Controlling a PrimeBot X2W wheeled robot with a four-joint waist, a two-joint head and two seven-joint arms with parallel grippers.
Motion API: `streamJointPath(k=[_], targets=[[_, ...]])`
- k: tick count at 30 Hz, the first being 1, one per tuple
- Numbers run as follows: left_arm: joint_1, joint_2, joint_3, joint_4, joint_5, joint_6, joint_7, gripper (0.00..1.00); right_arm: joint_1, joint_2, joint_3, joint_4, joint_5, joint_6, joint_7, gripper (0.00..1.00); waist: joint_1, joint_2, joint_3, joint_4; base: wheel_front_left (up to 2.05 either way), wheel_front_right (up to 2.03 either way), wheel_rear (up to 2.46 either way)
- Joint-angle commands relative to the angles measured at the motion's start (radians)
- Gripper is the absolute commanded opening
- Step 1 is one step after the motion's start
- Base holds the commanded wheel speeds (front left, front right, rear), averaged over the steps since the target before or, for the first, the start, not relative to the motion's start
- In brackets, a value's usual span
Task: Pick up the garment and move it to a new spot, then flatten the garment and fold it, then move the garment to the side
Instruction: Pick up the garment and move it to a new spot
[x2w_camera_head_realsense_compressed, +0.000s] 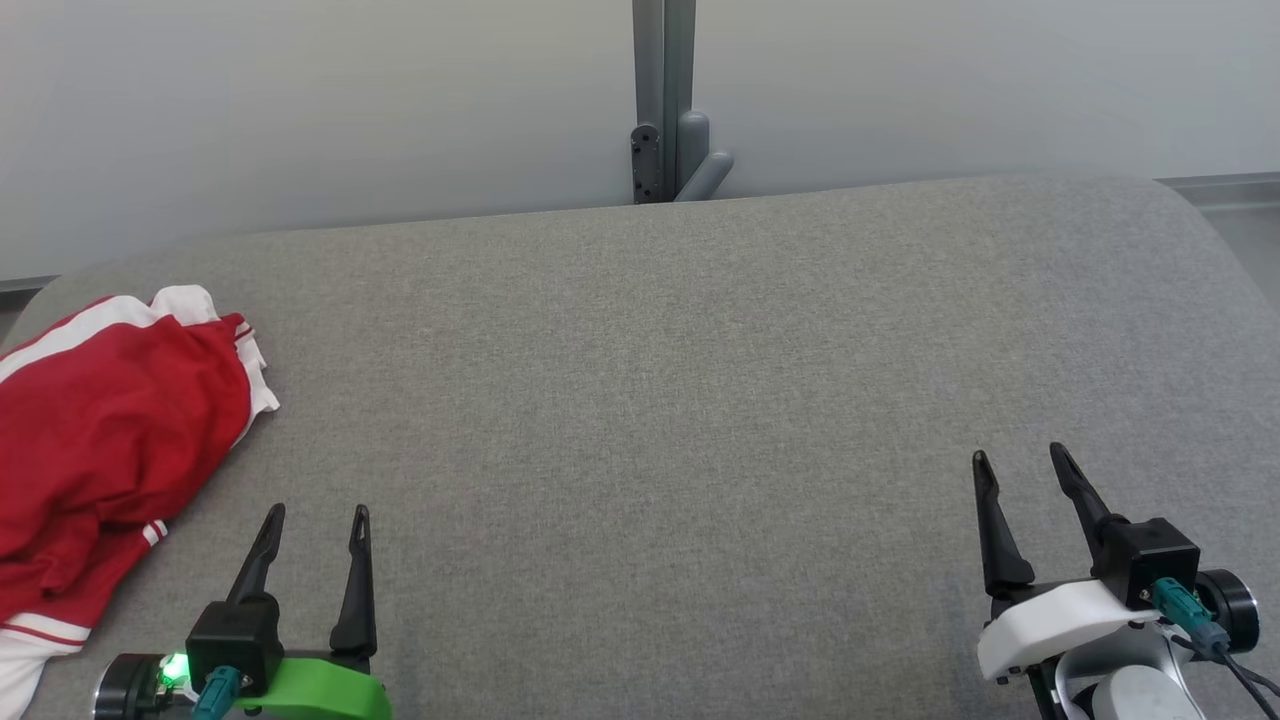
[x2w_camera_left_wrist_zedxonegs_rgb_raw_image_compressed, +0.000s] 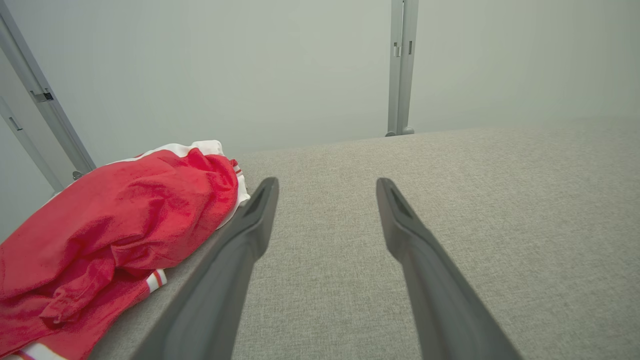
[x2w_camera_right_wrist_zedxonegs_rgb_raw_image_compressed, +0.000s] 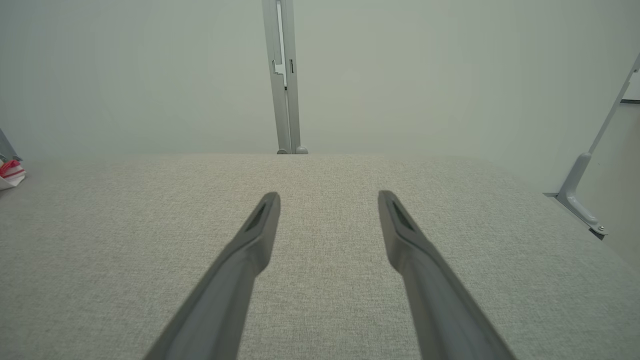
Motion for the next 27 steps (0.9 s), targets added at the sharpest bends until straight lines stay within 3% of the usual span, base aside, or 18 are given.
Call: streamJointPath(k=[1, 10, 22, 27], targets=[[0.006, 0.0, 0.004, 0.002, 0.003, -0.003, 0.0, 1.0, 0.013, -0.004, -0.003, 0.003, 0.004, 0.0, -0.003, 1.0, 0.0, 0.0038, 0.0, -0.001, 0.0, 0.0, 0.0], [-0.004, -0.004, 0.004, 0.009, 0.009, -0.011, 0.0, 1.0, 0.027, -0.004, -0.007, -0.009, 0.008, 0.0, -0.003, 1.0, 0.0, 0.0038, -0.003, 0.04, 0.0, 0.0, 0.0], [0.03, 0.002, 0.047, 0.004, -0.008, -0.004, 0.0, 1.0, 0.033, -0.004, 0.059, -0.016, 0.035, 0.0, -0.003, 1.0, 0.0, 0.0038, -0.021, 0.289, 0.0, 0.0, 0.0], [0.061, 0.004, 0.093, -0.009, -0.023, 0.003, 0.0, 1.0, 0.012, -0.004, 0.094, -0.013, 0.046, 0.0, -0.003, 1.0, 0.0, 0.0038, -0.014, 0.346, 0.0, 0.0, 0.0]])
